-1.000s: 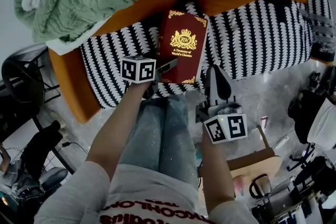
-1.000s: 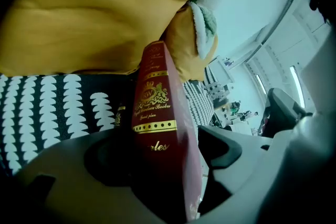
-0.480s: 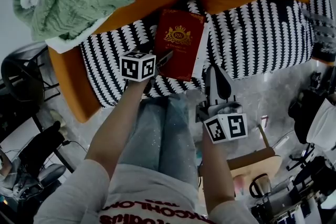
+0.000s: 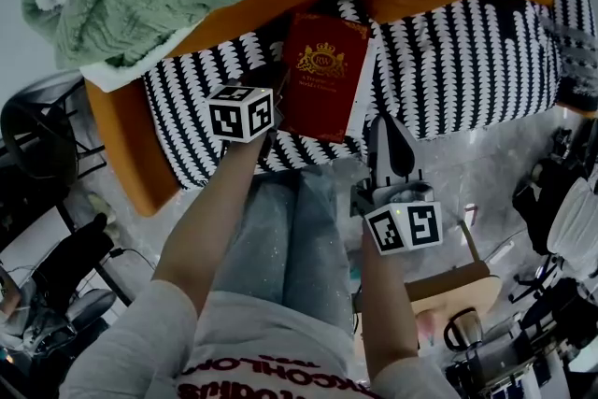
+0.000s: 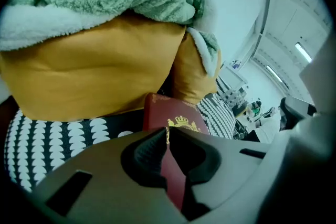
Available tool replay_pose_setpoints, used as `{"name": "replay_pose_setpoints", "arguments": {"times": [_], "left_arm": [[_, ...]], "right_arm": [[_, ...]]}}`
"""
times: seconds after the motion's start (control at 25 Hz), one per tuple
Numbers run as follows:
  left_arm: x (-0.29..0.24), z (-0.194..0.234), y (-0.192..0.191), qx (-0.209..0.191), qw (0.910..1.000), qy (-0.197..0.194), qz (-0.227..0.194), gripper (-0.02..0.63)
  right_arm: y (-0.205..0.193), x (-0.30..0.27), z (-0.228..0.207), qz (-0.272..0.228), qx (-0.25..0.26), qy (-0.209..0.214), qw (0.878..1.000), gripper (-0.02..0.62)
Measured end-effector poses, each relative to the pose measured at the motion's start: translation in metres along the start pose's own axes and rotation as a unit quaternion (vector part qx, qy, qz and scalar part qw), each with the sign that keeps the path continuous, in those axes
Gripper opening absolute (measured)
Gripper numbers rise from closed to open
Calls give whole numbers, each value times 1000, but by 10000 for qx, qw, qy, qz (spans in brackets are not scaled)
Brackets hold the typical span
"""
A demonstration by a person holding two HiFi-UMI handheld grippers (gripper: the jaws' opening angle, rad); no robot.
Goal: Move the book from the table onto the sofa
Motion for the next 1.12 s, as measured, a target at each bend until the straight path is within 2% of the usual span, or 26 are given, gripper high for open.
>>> {"name": "replay_pose_setpoints", "arguments": {"times": [0.16,0.4,0.6,0.76,0.92,1.0,1.12], "left_arm": [[12,-3,12,-281,9988,151,-367,16],[27,-13,26,-772,9907,-49,-1122,15],[48,-21,39,-1173,9736,-7,-1956,15],[68,-29,45,-1494,9582,-288,-2424,15],[97,-40,55,-1890,9409,-271,-2796,15],[109,-42,58,-1969,9355,-231,-2924,15],[127,-43,60,-1978,9326,-208,-3011,14]], "right_arm": [[0,1,7,-51,67,5,10000,28],[-2,-2,13,-320,320,17,9990,28],[2,-7,14,-453,415,17,9981,28],[7,-4,22,-564,526,103,9970,28],[20,4,35,-692,694,204,9950,28],[26,7,41,-727,769,234,9941,28],[34,11,53,-683,905,238,9933,28]]}}
Point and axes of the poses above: the fingertips, and each gripper's own axes: x backward along the fingers, z to its left, y out of its top, the point moved 10 cm from there along x, backward along the fingers, and after that the axes turned 11 degrees about -x, right-handed, at the moved point
